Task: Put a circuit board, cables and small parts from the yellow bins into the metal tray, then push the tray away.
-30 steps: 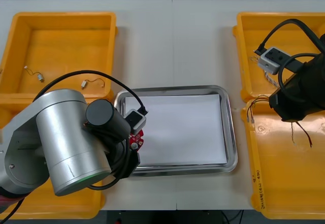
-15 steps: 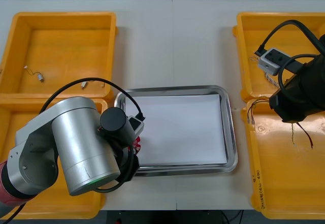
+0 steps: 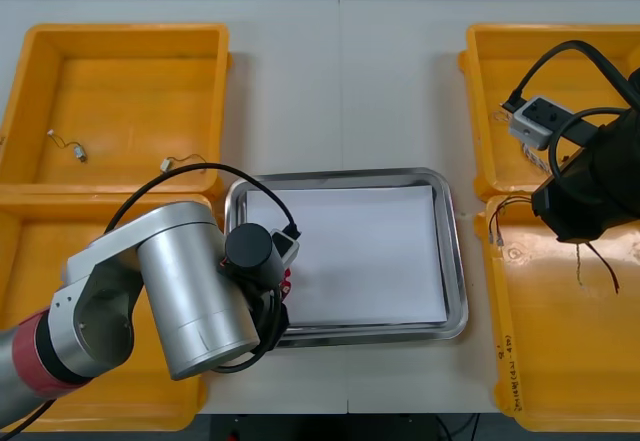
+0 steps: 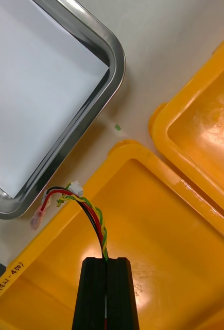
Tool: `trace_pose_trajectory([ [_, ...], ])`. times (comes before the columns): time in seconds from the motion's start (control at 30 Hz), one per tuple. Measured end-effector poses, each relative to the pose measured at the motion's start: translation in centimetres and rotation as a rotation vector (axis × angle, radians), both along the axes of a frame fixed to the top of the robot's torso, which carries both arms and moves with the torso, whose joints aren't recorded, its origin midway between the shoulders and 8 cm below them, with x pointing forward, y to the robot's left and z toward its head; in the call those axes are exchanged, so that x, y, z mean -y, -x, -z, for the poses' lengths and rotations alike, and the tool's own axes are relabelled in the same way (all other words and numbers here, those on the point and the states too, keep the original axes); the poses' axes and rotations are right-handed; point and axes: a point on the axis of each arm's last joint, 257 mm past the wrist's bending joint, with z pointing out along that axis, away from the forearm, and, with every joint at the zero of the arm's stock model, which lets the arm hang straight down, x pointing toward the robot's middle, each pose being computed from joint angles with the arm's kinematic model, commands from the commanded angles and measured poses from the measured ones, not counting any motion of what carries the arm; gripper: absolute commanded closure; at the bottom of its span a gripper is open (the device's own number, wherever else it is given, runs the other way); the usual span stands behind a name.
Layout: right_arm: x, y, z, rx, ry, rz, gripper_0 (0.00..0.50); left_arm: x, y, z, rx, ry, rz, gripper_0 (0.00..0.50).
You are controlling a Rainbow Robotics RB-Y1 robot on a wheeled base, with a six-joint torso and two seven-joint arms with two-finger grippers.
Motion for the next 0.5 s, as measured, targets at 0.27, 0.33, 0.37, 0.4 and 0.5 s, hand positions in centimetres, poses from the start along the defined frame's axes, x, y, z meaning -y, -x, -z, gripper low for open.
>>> trace_pose_trajectory([
  [0.27, 0.0, 0.0, 0.0, -0.003, -0.014, 0.03, 0.5, 0.8, 0.2, 0.9, 0.002, 0.005, 0.014, 0.5],
  [0.33, 0.0, 0.0, 0.0, -0.003, -0.014, 0.03, 0.5, 1.0, 0.2, 1.0, 0.002, 0.015, 0.001, 0.5],
  [0.37, 0.0, 0.0, 0.0, -0.003, -0.014, 0.03, 0.5, 1.1, 0.2, 1.2, 0.002, 0.021, -0.007, 0.5],
  [0.4, 0.0, 0.0, 0.0, -0.003, -0.014, 0.03, 0.5, 1.1, 0.1, 1.3, 0.001, 0.024, -0.016, 0.5],
  [0.5, 0.0, 0.0, 0.0, -0.003, -0.014, 0.03, 0.5, 1.0, -0.1, 1.8, 0.002, 0.022, -0.035, 0.5],
])
